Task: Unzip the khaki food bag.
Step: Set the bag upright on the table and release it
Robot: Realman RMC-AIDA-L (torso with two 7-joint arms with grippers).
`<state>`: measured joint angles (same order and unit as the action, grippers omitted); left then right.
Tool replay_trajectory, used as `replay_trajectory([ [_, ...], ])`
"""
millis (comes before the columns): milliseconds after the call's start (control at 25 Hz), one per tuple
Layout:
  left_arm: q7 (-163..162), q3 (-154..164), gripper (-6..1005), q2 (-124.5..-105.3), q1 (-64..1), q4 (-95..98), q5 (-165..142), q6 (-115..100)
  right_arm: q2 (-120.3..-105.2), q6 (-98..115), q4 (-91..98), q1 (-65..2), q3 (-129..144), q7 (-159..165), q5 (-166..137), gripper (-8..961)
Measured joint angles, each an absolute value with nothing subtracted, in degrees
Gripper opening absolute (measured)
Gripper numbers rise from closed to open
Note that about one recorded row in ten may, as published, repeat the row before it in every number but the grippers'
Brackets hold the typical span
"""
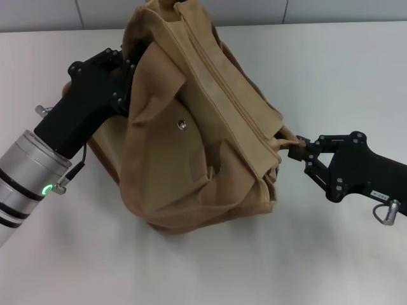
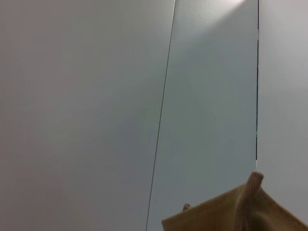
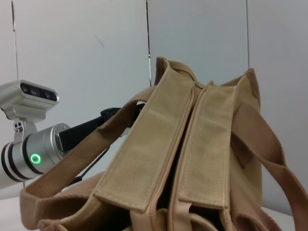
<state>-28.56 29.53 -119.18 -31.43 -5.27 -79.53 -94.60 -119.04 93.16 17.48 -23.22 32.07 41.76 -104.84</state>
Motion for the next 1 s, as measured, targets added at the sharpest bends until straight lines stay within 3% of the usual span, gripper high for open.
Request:
replay_trajectory([
  [360,-29.9,30.0,83,-119.18,-31.1,-5.3,-80.0,-94.6,-118.91,94.8,17.8,-23.0,30.2,44.0,-104.3,64],
  [760,-34.8,36.3,83,-118.95,-28.5,-4.6,-80.2,-95.2,-116.61,97.7,19.8,-28.9,24.2,63.3,-104.1,94],
  [1000,-35.5,39.9,83,-119.05,-26.4,-4.5,-80.2,-95.6,-116.39,96.0,20.7,-32.3,23.4,68.3,-104.1,111],
])
